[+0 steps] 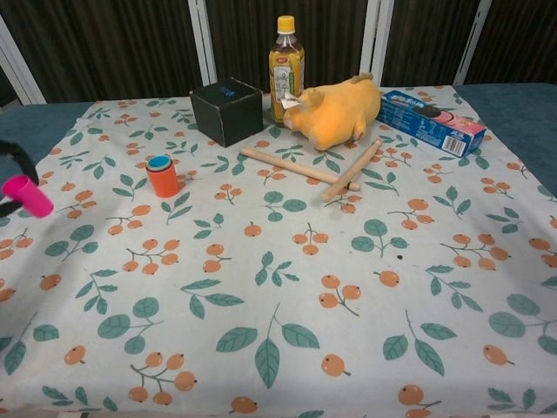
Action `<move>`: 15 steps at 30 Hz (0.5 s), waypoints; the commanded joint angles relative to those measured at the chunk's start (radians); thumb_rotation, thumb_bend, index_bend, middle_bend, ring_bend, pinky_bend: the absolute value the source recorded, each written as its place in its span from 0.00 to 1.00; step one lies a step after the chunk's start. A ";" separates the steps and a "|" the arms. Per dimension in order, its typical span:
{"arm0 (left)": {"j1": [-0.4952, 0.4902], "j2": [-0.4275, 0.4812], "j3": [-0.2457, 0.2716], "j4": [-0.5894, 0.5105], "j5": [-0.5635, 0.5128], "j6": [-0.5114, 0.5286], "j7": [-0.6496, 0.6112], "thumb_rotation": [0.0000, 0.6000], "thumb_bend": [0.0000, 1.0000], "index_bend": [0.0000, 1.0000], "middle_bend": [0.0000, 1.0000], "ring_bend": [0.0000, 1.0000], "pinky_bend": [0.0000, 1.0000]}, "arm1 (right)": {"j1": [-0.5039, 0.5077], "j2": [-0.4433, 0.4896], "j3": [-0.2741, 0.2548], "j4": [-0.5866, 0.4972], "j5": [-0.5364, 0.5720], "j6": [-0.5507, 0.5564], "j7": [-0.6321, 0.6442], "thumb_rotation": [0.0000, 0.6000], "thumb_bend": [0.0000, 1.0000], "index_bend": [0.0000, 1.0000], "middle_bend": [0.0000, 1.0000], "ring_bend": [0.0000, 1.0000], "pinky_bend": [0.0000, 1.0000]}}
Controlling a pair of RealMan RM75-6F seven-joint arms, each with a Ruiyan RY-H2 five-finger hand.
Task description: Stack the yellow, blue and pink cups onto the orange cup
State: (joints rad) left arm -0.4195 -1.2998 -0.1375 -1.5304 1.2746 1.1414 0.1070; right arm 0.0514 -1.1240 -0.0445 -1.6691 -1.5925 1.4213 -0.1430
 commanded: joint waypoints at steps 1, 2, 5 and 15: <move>-0.070 -0.010 -0.085 -0.052 -0.046 0.008 0.087 1.00 0.35 0.52 1.00 1.00 1.00 | 0.000 0.001 0.001 0.000 0.002 0.000 0.001 1.00 0.11 0.00 0.00 0.00 0.00; -0.089 -0.021 -0.105 -0.056 -0.067 0.001 0.111 1.00 0.35 0.52 1.00 1.00 1.00 | 0.000 0.001 0.002 0.000 0.004 -0.001 0.002 1.00 0.11 0.00 0.00 0.00 0.00; -0.155 -0.070 -0.167 -0.056 -0.168 -0.031 0.188 1.00 0.35 0.53 1.00 1.00 1.00 | 0.002 0.003 0.006 0.001 0.010 -0.002 0.002 1.00 0.11 0.00 0.00 0.00 0.00; -0.316 -0.271 -0.250 0.112 -0.340 -0.031 0.364 1.00 0.35 0.54 1.00 1.00 1.00 | 0.002 0.015 0.022 0.001 0.044 -0.003 0.021 1.00 0.11 0.00 0.00 0.00 0.00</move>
State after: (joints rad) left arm -0.6717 -1.4860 -0.3523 -1.5038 0.9991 1.1056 0.4078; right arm 0.0534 -1.1114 -0.0243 -1.6674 -1.5510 1.4180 -0.1241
